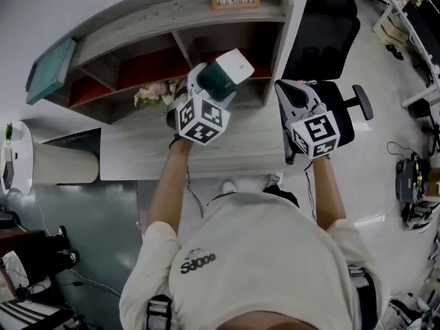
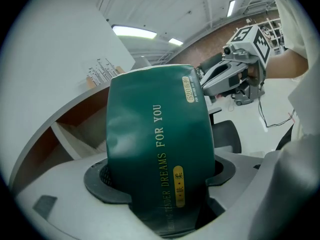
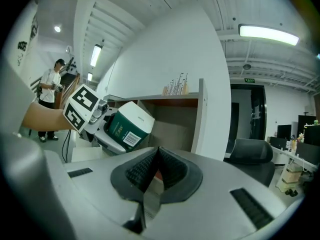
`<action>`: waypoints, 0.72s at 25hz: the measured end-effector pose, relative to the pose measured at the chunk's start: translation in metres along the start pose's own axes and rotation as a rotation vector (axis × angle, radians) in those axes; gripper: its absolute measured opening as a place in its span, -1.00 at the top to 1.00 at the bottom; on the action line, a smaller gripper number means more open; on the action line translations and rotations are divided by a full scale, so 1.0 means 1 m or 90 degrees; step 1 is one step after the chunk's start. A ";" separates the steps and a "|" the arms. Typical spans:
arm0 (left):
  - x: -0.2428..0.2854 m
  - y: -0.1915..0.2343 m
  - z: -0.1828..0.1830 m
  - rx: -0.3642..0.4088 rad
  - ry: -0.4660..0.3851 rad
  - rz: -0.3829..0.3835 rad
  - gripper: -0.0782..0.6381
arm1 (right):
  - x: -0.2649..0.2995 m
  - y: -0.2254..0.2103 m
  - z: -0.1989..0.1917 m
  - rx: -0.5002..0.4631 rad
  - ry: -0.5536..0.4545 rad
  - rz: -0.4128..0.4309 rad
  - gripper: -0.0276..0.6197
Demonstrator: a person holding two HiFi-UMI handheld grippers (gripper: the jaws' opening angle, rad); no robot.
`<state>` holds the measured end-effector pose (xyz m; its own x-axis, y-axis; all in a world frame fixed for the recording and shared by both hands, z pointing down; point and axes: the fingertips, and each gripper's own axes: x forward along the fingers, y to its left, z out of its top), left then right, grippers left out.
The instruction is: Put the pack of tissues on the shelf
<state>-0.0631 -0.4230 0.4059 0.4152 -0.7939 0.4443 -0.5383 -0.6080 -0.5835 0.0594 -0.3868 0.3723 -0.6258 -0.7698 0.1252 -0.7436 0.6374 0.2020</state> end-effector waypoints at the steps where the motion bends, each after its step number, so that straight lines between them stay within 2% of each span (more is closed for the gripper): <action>1: 0.004 0.000 0.003 0.007 0.006 0.006 -0.36 | 0.001 -0.004 0.002 -0.001 -0.004 0.007 0.90; 6: 0.027 -0.006 0.013 0.084 0.046 0.023 -0.36 | -0.001 -0.027 -0.005 0.010 -0.006 0.032 0.90; 14: 0.074 -0.024 -0.008 0.216 0.170 -0.019 -0.37 | -0.007 -0.046 -0.019 0.043 -0.008 0.030 0.90; 18: 0.095 -0.031 -0.019 0.246 0.217 -0.031 -0.38 | -0.011 -0.052 -0.026 0.053 -0.005 0.025 0.90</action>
<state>-0.0208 -0.4799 0.4789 0.1359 -0.7602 0.6354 -0.1875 -0.6494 -0.7369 0.1107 -0.4123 0.3861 -0.6560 -0.7446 0.1235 -0.7356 0.6674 0.1160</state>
